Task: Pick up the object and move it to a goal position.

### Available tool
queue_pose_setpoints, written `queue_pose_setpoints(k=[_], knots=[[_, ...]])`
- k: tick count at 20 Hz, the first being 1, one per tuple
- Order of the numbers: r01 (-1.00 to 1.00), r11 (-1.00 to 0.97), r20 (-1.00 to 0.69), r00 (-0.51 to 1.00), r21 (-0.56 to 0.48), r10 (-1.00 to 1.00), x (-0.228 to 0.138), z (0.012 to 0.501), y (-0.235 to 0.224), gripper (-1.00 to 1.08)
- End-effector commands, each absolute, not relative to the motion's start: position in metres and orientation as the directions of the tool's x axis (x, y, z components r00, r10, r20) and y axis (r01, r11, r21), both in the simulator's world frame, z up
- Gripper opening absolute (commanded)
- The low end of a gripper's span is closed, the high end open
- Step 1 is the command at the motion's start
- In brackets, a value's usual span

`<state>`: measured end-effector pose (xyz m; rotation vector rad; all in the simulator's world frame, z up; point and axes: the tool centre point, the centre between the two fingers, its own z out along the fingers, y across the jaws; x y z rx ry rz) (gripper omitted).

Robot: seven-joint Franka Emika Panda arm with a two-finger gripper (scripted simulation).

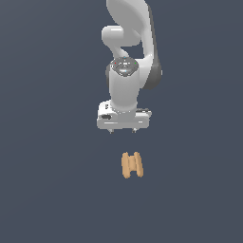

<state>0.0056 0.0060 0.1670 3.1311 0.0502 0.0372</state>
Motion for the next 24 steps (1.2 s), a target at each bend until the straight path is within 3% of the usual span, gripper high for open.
queue_pose_setpoints(k=[1, 10, 24], knots=[[0.032, -0.999, 0.024, 0.999, 0.01, 0.032, 0.006, 0.167, 0.006, 1.0], [0.074, -0.997, 0.033, 0.997, -0.016, 0.073, 0.007, 0.167, 0.04, 1.0], [0.075, -0.997, 0.027, 0.997, -0.013, 0.074, 0.026, 0.154, 0.042, 1.0]])
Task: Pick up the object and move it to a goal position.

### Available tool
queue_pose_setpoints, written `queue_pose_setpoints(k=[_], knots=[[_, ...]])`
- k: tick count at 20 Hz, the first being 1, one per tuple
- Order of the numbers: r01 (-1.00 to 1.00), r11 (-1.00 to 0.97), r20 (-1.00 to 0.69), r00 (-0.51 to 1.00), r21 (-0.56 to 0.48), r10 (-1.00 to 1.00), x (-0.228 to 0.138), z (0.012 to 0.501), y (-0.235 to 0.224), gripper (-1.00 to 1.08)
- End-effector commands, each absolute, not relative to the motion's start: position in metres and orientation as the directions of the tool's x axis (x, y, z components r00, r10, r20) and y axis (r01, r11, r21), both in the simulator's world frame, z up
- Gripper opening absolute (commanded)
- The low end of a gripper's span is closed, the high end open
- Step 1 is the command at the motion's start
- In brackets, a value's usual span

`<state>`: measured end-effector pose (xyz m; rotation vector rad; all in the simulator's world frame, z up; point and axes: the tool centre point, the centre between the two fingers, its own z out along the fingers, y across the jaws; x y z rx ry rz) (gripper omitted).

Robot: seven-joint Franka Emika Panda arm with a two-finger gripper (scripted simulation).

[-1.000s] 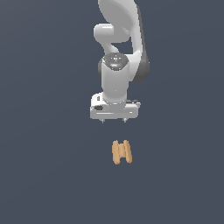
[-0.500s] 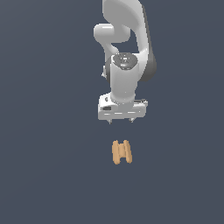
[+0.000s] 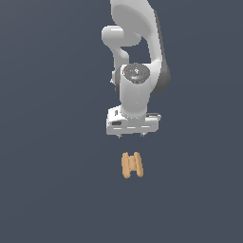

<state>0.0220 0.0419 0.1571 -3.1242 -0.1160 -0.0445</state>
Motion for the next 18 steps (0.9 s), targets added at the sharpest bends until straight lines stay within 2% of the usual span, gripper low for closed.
queue_pose_setpoints(k=[1, 18], knots=[[0.075, -0.997, 0.026, 0.997, -0.013, 0.074, 0.03, 0.151, 0.043, 1.0], [0.076, -0.997, 0.004, 0.997, -0.002, 0.076, 0.091, 0.087, 0.05, 1.0]])
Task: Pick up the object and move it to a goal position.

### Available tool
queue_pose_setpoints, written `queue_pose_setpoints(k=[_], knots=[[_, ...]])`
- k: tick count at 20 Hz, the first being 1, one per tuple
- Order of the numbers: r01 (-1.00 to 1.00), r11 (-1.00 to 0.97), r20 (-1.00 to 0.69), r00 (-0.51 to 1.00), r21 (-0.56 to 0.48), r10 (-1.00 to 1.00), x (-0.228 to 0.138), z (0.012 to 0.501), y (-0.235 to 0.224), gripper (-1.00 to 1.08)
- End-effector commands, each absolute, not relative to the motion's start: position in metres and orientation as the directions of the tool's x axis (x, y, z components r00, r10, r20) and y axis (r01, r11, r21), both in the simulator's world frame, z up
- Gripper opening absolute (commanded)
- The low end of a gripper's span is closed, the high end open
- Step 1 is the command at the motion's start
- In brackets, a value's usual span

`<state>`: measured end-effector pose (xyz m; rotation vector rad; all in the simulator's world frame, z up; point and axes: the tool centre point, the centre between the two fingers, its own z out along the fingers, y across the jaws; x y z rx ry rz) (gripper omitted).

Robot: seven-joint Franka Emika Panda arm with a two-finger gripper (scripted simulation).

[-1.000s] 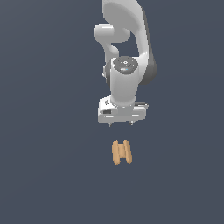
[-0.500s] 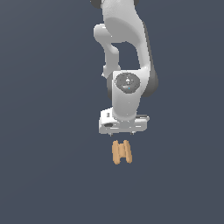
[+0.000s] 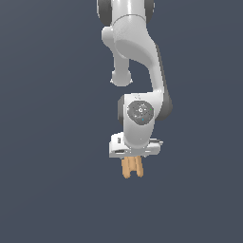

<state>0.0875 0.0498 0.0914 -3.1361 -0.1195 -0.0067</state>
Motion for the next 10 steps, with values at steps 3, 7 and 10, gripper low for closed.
queue_pose_setpoints(k=[3, 7, 10], knots=[[0.076, -0.997, 0.002, 0.997, -0.001, 0.076, 0.0957, 0.0804, 0.0508, 1.0], [0.076, -0.997, 0.0, 0.997, 0.0, 0.076, 0.0988, 0.0757, 0.0512, 1.0], [0.076, -0.997, -0.001, 0.997, 0.0, 0.076, 0.0983, 0.0754, 0.0511, 1.0]])
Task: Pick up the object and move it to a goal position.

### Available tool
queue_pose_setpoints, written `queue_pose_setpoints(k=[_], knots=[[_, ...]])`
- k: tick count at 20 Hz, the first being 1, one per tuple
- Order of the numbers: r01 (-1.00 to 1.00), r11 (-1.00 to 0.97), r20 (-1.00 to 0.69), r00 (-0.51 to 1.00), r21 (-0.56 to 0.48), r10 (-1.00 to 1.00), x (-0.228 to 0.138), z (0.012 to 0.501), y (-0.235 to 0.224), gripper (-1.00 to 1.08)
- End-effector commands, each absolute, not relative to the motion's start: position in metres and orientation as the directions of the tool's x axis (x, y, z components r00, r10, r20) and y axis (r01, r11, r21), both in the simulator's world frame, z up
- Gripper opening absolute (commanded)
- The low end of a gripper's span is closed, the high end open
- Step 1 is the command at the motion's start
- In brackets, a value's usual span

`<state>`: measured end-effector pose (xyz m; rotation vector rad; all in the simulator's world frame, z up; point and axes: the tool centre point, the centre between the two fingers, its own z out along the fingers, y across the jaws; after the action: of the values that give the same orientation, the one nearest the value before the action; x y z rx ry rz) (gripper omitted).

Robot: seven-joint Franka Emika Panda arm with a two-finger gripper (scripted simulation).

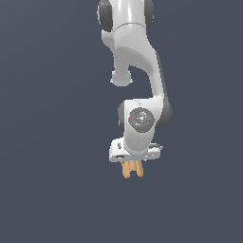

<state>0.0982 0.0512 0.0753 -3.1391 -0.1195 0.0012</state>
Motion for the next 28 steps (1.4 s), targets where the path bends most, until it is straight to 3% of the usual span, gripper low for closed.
queue_pose_setpoints(k=[1, 18, 19, 28], knots=[[0.076, -0.997, -0.001, 0.997, 0.0, 0.076, 0.098, 0.075, 0.051, 1.0], [0.076, -0.997, 0.0, 0.997, 0.0, 0.076, 0.099, 0.025, 0.051, 1.0], [0.076, -0.997, 0.0, 0.997, 0.0, 0.076, 0.099, 0.025, 0.051, -1.0], [0.076, -0.997, 0.0, 0.997, 0.0, 0.076, 0.099, 0.025, 0.051, -1.0]])
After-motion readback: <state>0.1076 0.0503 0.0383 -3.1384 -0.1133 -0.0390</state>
